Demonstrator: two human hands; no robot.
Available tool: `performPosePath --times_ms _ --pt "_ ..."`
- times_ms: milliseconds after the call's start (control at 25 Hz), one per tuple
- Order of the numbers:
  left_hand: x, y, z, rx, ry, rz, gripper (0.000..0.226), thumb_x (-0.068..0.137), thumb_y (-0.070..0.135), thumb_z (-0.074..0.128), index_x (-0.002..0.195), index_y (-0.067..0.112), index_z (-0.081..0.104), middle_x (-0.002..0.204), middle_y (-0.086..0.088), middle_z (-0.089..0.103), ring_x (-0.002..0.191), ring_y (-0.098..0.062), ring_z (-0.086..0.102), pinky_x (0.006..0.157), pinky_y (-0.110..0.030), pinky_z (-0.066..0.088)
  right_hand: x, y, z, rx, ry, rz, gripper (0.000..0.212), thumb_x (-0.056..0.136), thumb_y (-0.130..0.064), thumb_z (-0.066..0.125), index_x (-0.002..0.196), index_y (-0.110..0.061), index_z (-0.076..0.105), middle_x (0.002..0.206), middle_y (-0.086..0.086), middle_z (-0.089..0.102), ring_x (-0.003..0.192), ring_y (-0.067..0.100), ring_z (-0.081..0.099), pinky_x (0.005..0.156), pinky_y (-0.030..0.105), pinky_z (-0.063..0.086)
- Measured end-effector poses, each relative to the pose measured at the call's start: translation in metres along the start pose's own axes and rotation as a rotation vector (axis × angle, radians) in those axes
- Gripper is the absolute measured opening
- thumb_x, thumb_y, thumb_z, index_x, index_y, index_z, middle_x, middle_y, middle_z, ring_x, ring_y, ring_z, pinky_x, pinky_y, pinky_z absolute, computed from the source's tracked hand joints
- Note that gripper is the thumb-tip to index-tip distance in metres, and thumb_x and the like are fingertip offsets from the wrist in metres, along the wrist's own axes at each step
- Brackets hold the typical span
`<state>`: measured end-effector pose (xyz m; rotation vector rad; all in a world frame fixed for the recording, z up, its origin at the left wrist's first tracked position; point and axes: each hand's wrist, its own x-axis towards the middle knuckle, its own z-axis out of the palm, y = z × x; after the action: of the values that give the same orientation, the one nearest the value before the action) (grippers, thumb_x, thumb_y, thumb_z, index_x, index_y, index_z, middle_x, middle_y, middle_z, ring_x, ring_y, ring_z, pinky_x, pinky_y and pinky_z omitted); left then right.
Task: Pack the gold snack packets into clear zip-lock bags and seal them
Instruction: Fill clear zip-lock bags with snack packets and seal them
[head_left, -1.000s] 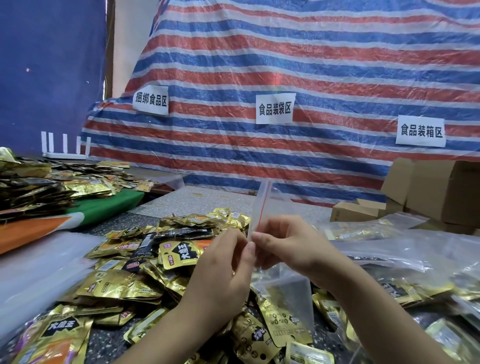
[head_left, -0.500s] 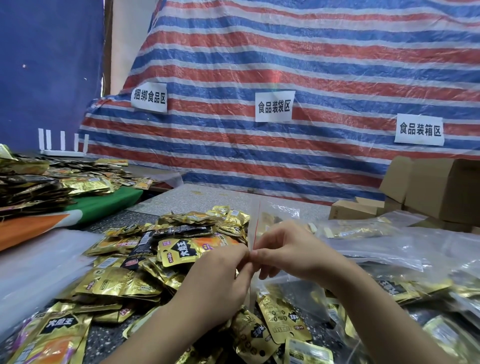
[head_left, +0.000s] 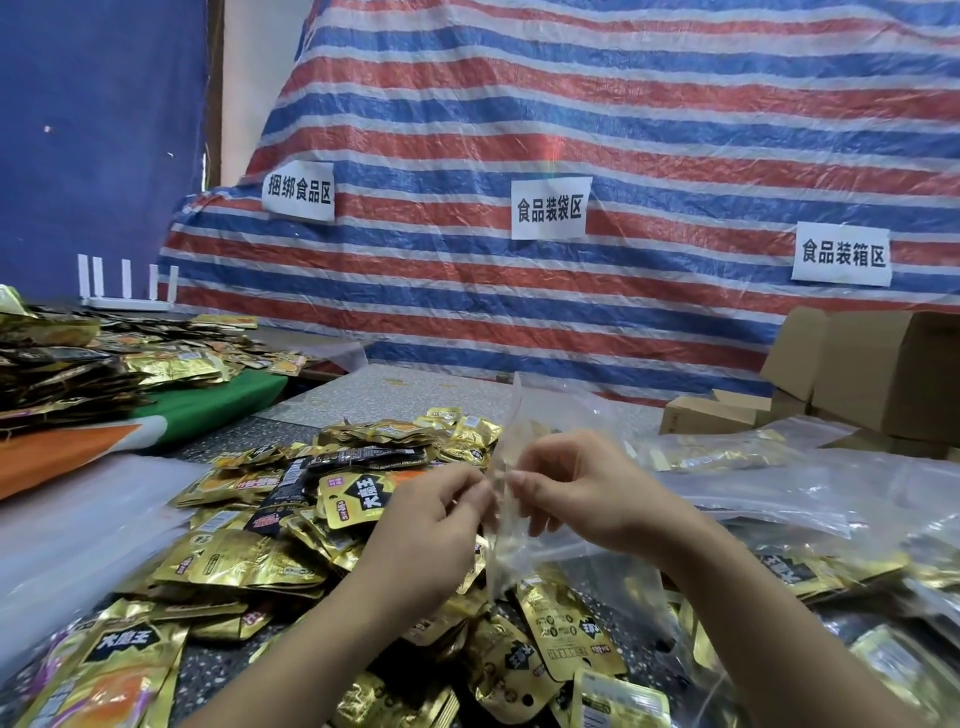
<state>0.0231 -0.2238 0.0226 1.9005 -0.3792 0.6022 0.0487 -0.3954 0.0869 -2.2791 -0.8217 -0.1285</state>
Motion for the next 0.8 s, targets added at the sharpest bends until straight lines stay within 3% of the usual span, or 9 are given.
performPosePath --times_ms 160,280,440,600,720,800 --pt "0.01 -0.007 -0.017 -0.006 0.303 -0.132 0.032 0.095 0.023 0.056 0.066 0.012 0.061 0.048 0.003 0.054 0.038 -0.005 0.038 0.037 -0.019 0.029 0.004 0.011 -0.01 -0.088 0.321 0.174 0.026 0.092 -0.017 0.057 0.07 -0.005 0.061 0.055 -0.001 0.063 0.049 0.002 0.064 0.044 0.014 0.042" --pt "0.01 -0.009 -0.019 0.101 0.374 -0.098 0.031 0.092 0.027 0.055 0.062 0.018 0.059 0.052 0.006 0.056 0.042 -0.007 0.044 0.039 -0.018 0.032 0.005 0.013 -0.008 -0.117 0.39 0.212 0.025 0.086 -0.02 0.057 0.065 -0.007 0.059 0.053 0.0 0.06 0.049 0.006 0.065 0.045 0.018 0.039" --pt "0.007 -0.008 -0.015 0.148 0.387 -0.037 0.031 0.094 0.033 0.053 0.066 0.022 0.059 0.055 0.002 0.058 0.05 -0.012 0.051 0.041 -0.022 0.036 0.004 0.011 -0.005 -0.146 0.366 0.204 0.026 0.086 -0.021 0.056 0.061 -0.013 0.054 0.053 0.002 0.059 0.054 0.015 0.069 0.037 0.012 0.035" --pt "0.001 -0.004 -0.008 0.141 0.318 0.058 0.027 0.098 0.036 0.048 0.075 0.026 0.059 0.058 0.006 0.057 0.049 -0.01 0.049 0.044 -0.024 0.035 0.005 0.007 -0.003 -0.044 0.368 0.202 0.031 0.091 -0.018 0.051 0.061 -0.01 0.053 0.054 0.005 0.056 0.044 0.007 0.062 0.043 0.019 0.043" --pt "-0.008 0.003 0.001 0.167 0.24 0.116 0.034 0.094 0.057 0.042 0.079 0.031 0.057 0.065 0.018 0.059 0.053 -0.005 0.052 0.048 -0.018 0.034 0.005 0.003 -0.004 0.021 0.406 0.189 0.034 0.092 -0.017 0.048 0.06 -0.01 0.055 0.054 0.009 0.055 0.042 0.007 0.061 0.054 0.032 0.047" --pt "-0.011 0.005 0.005 0.175 0.209 0.111 0.049 0.085 0.075 0.035 0.08 0.031 0.056 0.07 0.015 0.06 0.06 -0.004 0.055 0.053 -0.023 0.04 0.004 0.001 -0.003 0.041 0.409 0.188 0.035 0.092 -0.018 0.049 0.058 -0.009 0.056 0.05 0.006 0.057 0.043 0.009 0.063 0.057 0.036 0.05"
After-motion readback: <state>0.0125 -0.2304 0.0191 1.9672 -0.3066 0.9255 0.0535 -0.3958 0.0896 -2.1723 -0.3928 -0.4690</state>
